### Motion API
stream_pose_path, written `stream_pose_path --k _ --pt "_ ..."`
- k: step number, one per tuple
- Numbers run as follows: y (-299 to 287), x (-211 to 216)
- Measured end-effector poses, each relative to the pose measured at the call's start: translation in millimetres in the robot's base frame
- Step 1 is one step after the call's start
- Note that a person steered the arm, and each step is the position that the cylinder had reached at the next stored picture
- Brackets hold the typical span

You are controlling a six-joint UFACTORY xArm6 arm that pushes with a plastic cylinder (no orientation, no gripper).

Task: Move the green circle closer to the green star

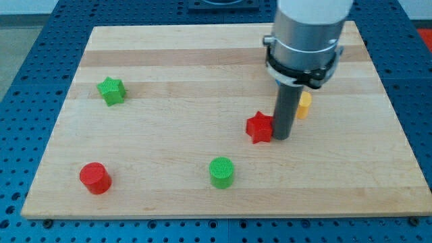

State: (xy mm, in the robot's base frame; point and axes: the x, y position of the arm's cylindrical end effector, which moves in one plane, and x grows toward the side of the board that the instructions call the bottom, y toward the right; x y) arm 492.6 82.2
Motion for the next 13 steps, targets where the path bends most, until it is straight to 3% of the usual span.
stream_pose_path --k 2,4,6,8,11,13 --pt "-45.4 0.0" --pt "-15.7 48.6" --pt "-51.5 93.0" --pt "-144.0 93.1" --pt "-124.8 90.6" --pt "-160.1 71.9"
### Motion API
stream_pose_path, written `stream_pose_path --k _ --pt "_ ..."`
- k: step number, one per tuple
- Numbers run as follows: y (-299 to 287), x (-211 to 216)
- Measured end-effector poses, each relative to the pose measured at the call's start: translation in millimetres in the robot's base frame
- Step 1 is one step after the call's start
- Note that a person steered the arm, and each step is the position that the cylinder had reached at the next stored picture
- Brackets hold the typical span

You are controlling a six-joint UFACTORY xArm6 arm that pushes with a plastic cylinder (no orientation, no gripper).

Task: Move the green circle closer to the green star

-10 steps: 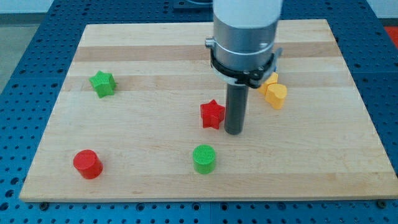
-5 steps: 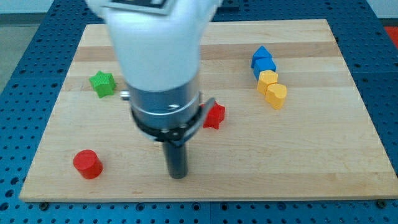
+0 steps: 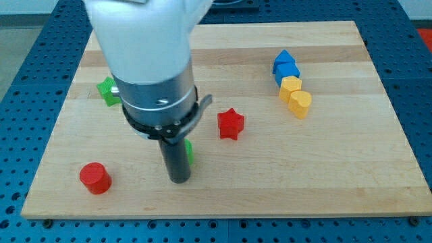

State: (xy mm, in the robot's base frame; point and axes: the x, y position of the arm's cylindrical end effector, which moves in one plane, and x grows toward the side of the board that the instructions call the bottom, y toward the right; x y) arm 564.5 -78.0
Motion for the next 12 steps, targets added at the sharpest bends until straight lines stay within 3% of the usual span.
stream_pose_path --k 1,4,9,12 --pt "-17.2 -16.2" --pt "12.6 -30.1" --pt "-17.0 -140.3" --pt "-46.5 -149.6"
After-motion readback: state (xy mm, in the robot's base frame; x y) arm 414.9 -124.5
